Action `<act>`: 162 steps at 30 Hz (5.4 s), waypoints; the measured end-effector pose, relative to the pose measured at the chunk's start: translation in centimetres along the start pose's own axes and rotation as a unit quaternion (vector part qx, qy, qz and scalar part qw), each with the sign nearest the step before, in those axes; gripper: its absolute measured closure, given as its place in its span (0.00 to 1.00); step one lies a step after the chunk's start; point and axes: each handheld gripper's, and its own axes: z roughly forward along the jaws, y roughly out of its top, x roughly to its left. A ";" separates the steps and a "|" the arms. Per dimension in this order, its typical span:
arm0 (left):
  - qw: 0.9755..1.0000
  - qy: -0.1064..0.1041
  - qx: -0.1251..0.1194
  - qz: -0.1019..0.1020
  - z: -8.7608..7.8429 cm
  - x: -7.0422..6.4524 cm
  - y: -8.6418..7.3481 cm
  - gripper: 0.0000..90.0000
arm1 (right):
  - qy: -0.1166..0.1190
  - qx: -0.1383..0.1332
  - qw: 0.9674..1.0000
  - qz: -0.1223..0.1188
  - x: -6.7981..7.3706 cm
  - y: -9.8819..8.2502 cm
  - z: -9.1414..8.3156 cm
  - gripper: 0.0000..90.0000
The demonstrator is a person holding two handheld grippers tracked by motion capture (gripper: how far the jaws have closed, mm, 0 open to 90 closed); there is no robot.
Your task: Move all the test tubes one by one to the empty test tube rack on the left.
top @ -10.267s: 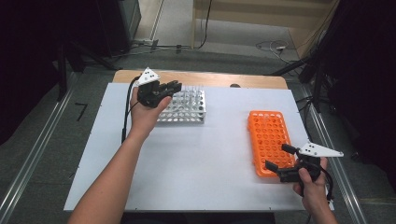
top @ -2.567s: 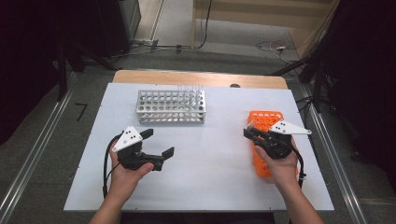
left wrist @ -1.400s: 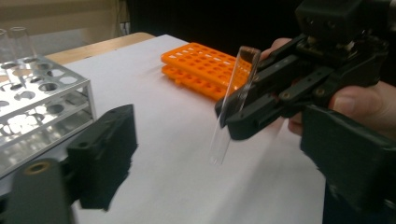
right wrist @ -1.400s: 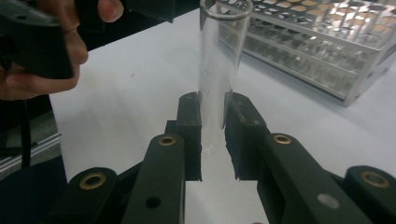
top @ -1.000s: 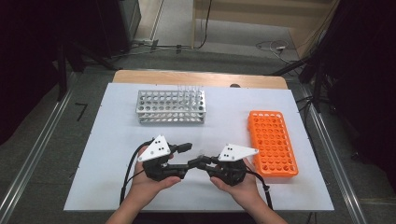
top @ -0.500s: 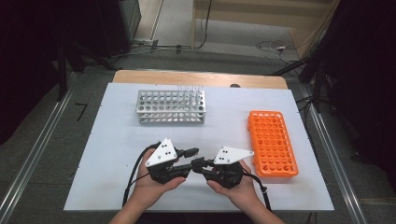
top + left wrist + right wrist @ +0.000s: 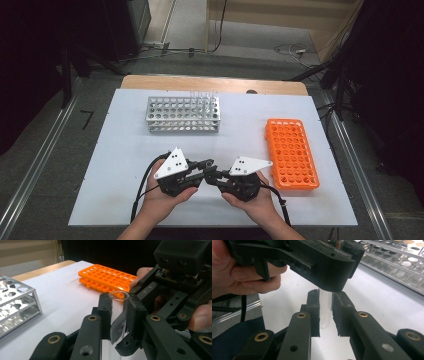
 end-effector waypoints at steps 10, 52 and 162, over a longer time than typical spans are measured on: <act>1.000 0.004 -0.006 -0.010 -0.6 0.7 0.2 0.85 | 0.009 -0.017 1.000 0.004 -0.6 -0.2 -1.1 0.51; 0.995 0.078 -0.030 -0.050 -1.3 8.7 3.2 0.85 | -0.094 -0.040 0.994 0.046 -6.5 -4.9 -11.8 0.00; 0.981 0.164 0.033 -0.101 3.9 17.7 4.6 0.00 | -0.131 -0.040 0.988 0.077 -9.4 -7.1 -14.0 0.00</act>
